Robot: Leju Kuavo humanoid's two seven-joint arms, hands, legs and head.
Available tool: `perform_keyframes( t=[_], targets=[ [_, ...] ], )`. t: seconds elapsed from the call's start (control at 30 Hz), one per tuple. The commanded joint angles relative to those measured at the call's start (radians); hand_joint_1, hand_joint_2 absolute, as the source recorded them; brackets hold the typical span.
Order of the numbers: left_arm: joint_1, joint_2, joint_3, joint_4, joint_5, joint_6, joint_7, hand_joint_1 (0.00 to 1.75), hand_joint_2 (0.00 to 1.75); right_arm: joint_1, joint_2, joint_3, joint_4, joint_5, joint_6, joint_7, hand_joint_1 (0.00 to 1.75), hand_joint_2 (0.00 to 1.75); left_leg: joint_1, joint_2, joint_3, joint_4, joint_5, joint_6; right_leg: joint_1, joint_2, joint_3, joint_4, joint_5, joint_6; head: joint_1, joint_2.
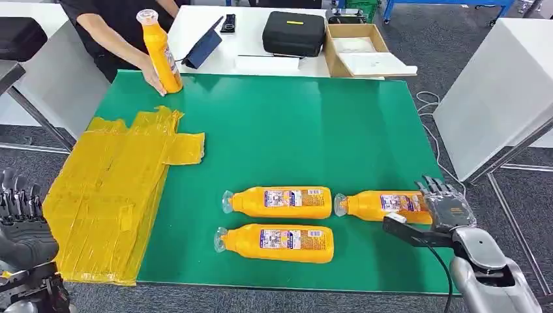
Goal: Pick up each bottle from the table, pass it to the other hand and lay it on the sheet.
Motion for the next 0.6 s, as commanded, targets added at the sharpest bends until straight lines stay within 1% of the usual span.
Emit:
perform_keyframes(
  t=[0.03, 0.1, 0.17, 0.2, 0.27, 0.3, 0.33, 0.37, 0.4, 0.43, 0.47, 0.5, 0.53, 0.57, 0.6],
  targets=[
    [-0.031, -0.002, -0.018, 0.071, 0.012, -0.004, 0.000, 0.00, 0.00, -0.038, 0.059, -0.023, 0.087, -0.010, -0.005, -0.001, 0.00, 1.75, 0.001, -0.001, 0.003, -0.001, 0.000, -0.004, 0.001, 0.002, 0.003, -0.002, 0.000, -0.002, 0.001, 0.000],
    [-0.038, 0.005, -0.023, 0.082, 0.020, -0.007, -0.002, 0.00, 0.00, -0.022, 0.065, -0.030, 0.065, -0.010, 0.001, 0.005, 0.00, 1.75, 0.001, -0.001, 0.003, -0.001, 0.000, -0.005, 0.000, 0.003, 0.003, -0.001, 0.000, -0.003, 0.000, 0.000],
    [-0.047, 0.009, -0.031, 0.092, 0.022, -0.011, -0.003, 0.00, 0.00, -0.007, 0.066, -0.037, 0.046, -0.009, 0.009, 0.014, 0.00, 1.75, 0.001, -0.001, 0.002, -0.001, 0.000, -0.003, 0.000, 0.001, 0.002, -0.001, 0.000, -0.001, 0.000, 0.000],
    [-0.053, 0.014, -0.038, 0.099, 0.023, -0.011, -0.003, 0.00, 0.00, 0.002, 0.064, -0.040, 0.033, -0.008, 0.014, 0.018, 0.00, 1.75, 0.001, -0.002, 0.003, -0.001, 0.000, -0.005, 0.001, 0.002, 0.003, -0.001, 0.000, -0.003, 0.000, 0.000],
    [-0.066, 0.020, -0.048, 0.112, 0.029, -0.014, -0.004, 0.00, 0.00, 0.009, 0.064, -0.049, 0.024, -0.008, 0.025, 0.022, 0.00, 1.75, 0.001, -0.002, 0.002, -0.001, 0.000, -0.003, 0.000, 0.000, 0.002, -0.001, 0.000, -0.002, 0.001, 0.000],
    [-0.071, 0.019, -0.052, 0.114, 0.029, -0.014, -0.004, 0.00, 0.00, 0.008, 0.064, -0.050, 0.025, -0.008, 0.026, 0.023, 0.00, 1.75, 0.001, -0.004, 0.003, -0.001, 0.000, -0.005, 0.001, 0.001, 0.003, -0.001, 0.000, -0.003, 0.000, 0.000],
    [-0.079, 0.022, -0.058, 0.121, 0.032, -0.016, -0.005, 0.00, 0.00, 0.005, 0.069, -0.051, 0.029, -0.004, 0.031, 0.025, 0.00, 1.75, 0.001, -0.003, 0.002, -0.001, 0.000, -0.004, 0.000, 0.000, 0.002, -0.001, 0.000, -0.002, 0.000, 0.000],
    [-0.083, 0.021, -0.060, 0.121, 0.032, -0.016, -0.005, 0.00, 0.00, 0.004, 0.071, -0.050, 0.030, -0.003, 0.031, 0.026, 0.00, 1.75, 0.001, -0.004, 0.004, -0.001, 0.000, -0.006, 0.000, 0.001, 0.003, -0.001, 0.000, -0.003, 0.000, 0.000],
    [-0.090, 0.020, -0.067, 0.124, 0.032, -0.017, -0.004, 0.00, 0.00, -0.003, 0.076, -0.049, 0.038, 0.001, 0.033, 0.028, 0.00, 1.75, 0.001, -0.003, 0.002, -0.001, 0.000, -0.004, 0.001, 0.001, 0.002, -0.001, 0.000, -0.002, 0.001, 0.000],
    [-0.094, 0.020, -0.074, 0.126, 0.032, -0.014, -0.005, 0.00, 0.00, -0.012, 0.085, -0.048, 0.051, 0.006, 0.033, 0.030, 0.00, 1.75, 0.002, -0.003, 0.003, -0.001, 0.000, -0.006, 0.001, 0.002, 0.003, -0.001, 0.000, -0.003, 0.000, 0.000],
    [-0.096, 0.021, -0.081, 0.125, 0.032, -0.012, -0.005, 0.00, 0.00, -0.021, 0.090, -0.045, 0.063, 0.015, 0.033, 0.032, 0.00, 1.75, 0.001, -0.002, 0.003, -0.001, 0.000, -0.004, 0.000, 0.002, 0.002, -0.001, 0.000, -0.002, 0.000, 0.000],
    [-0.096, 0.020, -0.083, 0.125, 0.032, -0.011, -0.005, 0.00, 0.00, -0.024, 0.092, -0.044, 0.065, 0.016, 0.033, 0.032, 0.00, 1.75, 0.001, -0.002, 0.003, -0.001, 0.000, -0.006, 0.001, 0.003, 0.003, -0.001, 0.000, -0.003, 0.000, 0.000],
    [-0.097, 0.022, -0.089, 0.126, 0.031, -0.012, -0.005, 0.00, 0.00, -0.034, 0.097, -0.044, 0.081, 0.016, 0.032, 0.032, 0.00, 1.75, 0.001, -0.001, 0.003, -0.001, 0.000, -0.004, 0.000, 0.002, 0.002, -0.001, 0.000, -0.002, 0.000, 0.000],
    [-0.100, 0.020, -0.093, 0.126, 0.031, -0.012, -0.005, 0.00, 0.00, -0.047, 0.099, -0.037, 0.097, 0.023, 0.032, 0.033, 0.00, 1.75, 0.002, -0.003, 0.005, -0.001, -0.001, -0.008, 0.001, 0.004, 0.004, -0.001, 0.000, -0.004, 0.001, 0.000],
    [-0.105, 0.020, -0.096, 0.130, 0.031, -0.013, -0.005, 0.00, 0.00, -0.057, 0.099, -0.032, 0.115, 0.026, 0.032, 0.033, 0.00, 1.75, 0.003, -0.003, 0.005, -0.001, -0.001, -0.010, 0.001, 0.005, 0.005, -0.001, 0.000, -0.005, 0.000, 0.000]
  ],
)
